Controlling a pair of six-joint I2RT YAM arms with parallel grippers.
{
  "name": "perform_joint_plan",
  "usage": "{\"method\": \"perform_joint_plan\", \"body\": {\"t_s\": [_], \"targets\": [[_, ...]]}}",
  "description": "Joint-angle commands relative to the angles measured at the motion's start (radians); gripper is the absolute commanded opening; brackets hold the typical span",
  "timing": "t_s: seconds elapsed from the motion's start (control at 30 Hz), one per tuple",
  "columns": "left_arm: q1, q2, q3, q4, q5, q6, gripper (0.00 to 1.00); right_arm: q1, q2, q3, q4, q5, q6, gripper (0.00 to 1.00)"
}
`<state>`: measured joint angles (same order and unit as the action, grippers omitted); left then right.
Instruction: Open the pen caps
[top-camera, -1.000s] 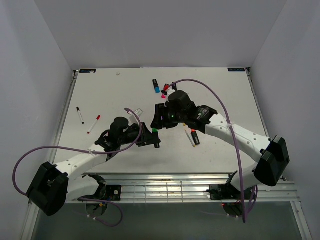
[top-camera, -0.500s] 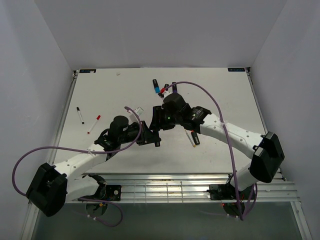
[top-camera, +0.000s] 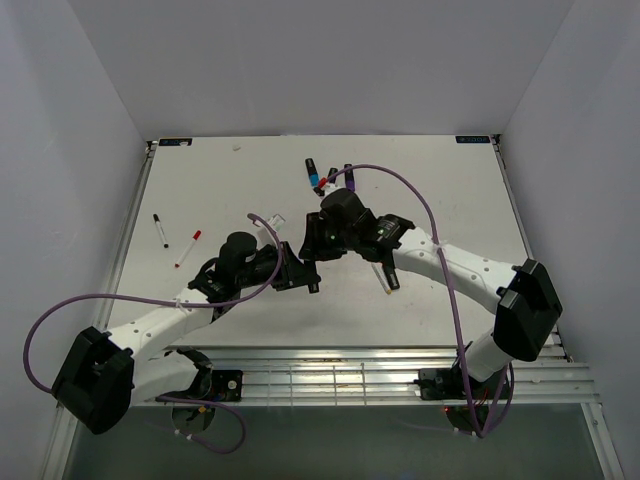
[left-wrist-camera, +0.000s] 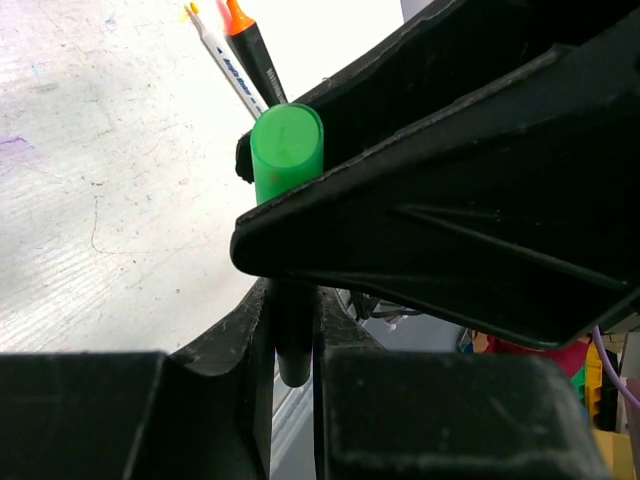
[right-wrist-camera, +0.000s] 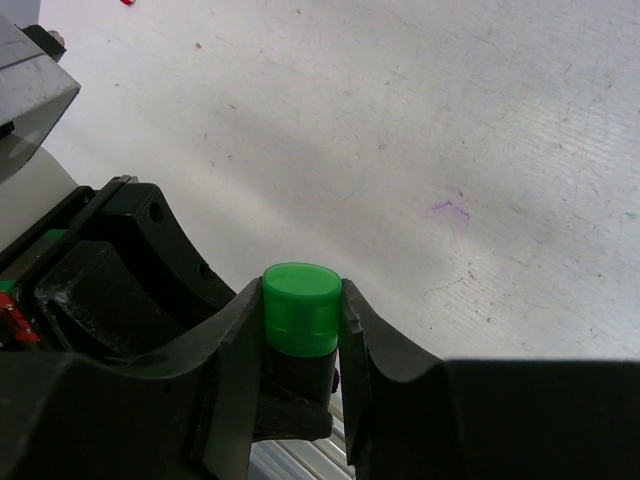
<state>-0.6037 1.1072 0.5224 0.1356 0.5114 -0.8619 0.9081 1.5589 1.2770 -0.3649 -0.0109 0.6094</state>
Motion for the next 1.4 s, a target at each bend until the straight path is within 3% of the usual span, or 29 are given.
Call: {"method": "perform_joint_plan", "body": {"t_s": [0.0, 0.2, 0.4, 0.5, 0.73, 0.93, 1.2, 1.37], "targets": [[-0.002, -0.027, -0.010, 0.044, 0.033, -0.005, 0.00, -0.003, -0.016, 0.008, 0.018, 0.174, 0.000, 0.08], [-0.005, -0.062, -0.111, 0.111, 0.062, -0.054, 0.00, -0.128, -0.008, 0.146, 0.009, 0.242, -0.037, 0.08], [-0.008, -0.119, -0.163, 0.121, 0.064, -0.075, 0.00, -0.290, 0.061, 0.362, -0.035, 0.192, -0.121, 0.08], [-0.010, -0.095, -0.162, 0.130, 0.072, -0.072, 0.00, -0.308, 0.107, 0.444, -0.083, 0.175, -0.132, 0.08], [-0.024, -0.029, -0.159, 0.165, 0.096, -0.063, 0.00, -0.334, 0.038, 0.266, 0.050, 0.157, -0.073, 0.08], [-0.041, -0.007, -0.193, 0.217, 0.102, -0.080, 0.00, -0.341, 0.075, 0.383, 0.043, 0.104, 0.007, 0.08], [-0.059, -0.021, -0.231, 0.260, 0.064, -0.137, 0.00, -0.272, 0.069, 0.343, 0.061, 0.377, -0.071, 0.08], [-0.064, -0.038, -0.255, 0.260, 0.056, -0.150, 0.00, -0.288, 0.038, 0.257, 0.092, 0.396, -0.074, 0.08]]}}
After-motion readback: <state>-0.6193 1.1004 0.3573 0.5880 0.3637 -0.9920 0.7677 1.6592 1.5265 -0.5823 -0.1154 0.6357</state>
